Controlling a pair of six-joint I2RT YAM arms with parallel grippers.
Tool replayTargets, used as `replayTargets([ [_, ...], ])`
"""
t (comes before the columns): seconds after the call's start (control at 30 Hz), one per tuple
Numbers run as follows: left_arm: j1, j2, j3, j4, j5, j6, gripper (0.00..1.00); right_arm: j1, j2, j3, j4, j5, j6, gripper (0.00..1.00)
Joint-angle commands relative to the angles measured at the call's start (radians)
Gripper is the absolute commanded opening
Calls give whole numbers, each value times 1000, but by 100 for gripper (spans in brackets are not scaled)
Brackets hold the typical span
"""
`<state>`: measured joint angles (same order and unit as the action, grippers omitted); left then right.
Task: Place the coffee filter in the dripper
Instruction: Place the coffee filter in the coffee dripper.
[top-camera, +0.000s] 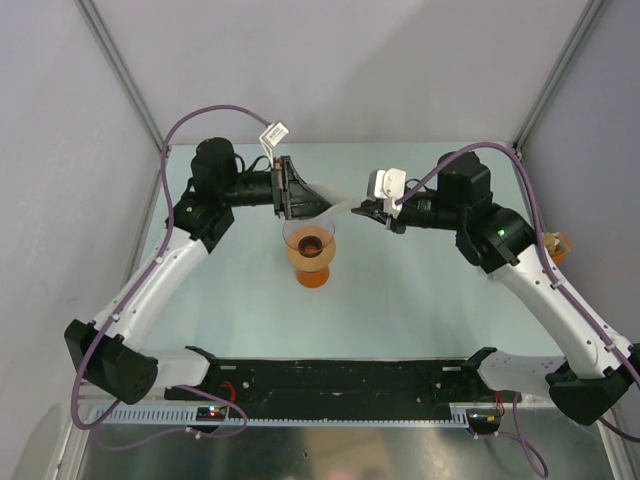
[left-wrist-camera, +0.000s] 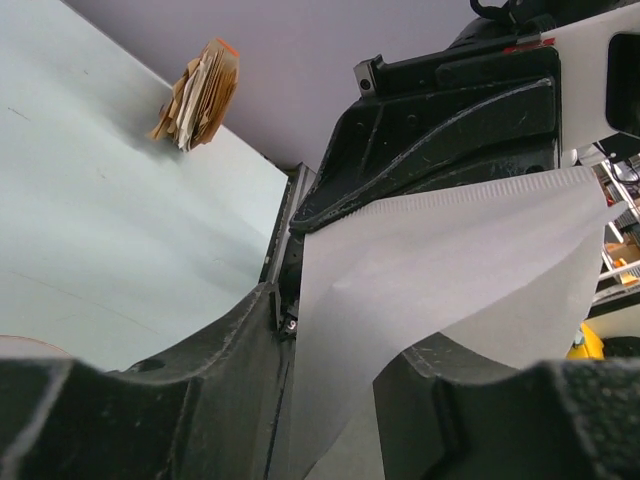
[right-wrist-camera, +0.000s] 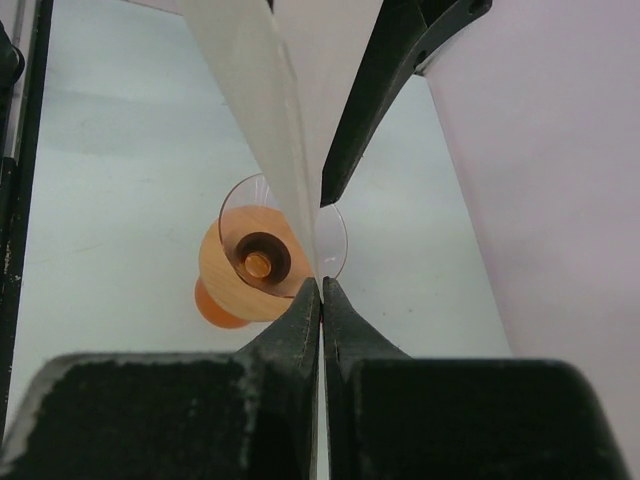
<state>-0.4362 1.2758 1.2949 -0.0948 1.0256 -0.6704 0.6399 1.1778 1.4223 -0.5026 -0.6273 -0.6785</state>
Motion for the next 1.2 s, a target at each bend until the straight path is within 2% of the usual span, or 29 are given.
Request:
replayTargets([
  [0.0,-8,-31,-4,6,-9,27,47,7,-31,3,47,19,-17,0],
  [0.07,-9,-31,-5,7,-12,29,43,5,-34,0,51,14,-22,0],
  [0.27,-19,-37,14,7,-50,58,8,10,-23,-5,81,32,-11,0],
  [0.33,-19,-46,21,8,-91,71,2,11,-23,-5,91,58,6,11],
  [0.5,-23,-104,38,-15,-325,184,0,-59,-62,-7,73,114,167,69],
  [0.57,-34,-118,58,-53,-448,284,0,-91,-81,-9,76,159,284,79],
  [0.63,-61,-126,75,-88,-585,416,0,-108,-92,0,77,251,418,82],
  [0.7,-117,-127,87,-116,-738,590,0,-132,-85,40,40,266,508,84],
  [0.77,-176,-119,92,-126,-891,752,0,-162,-68,97,-5,228,592,87],
  [0.87,-235,-91,109,-124,-1076,911,0,-205,-39,177,-54,136,689,97],
  [1.03,-274,-62,127,-96,-1191,1015,0,-218,-88,129,45,155,718,99],
  [1.17,-319,-50,127,-70,-1243,1074,0,-144,-67,142,66,350,705,100],
])
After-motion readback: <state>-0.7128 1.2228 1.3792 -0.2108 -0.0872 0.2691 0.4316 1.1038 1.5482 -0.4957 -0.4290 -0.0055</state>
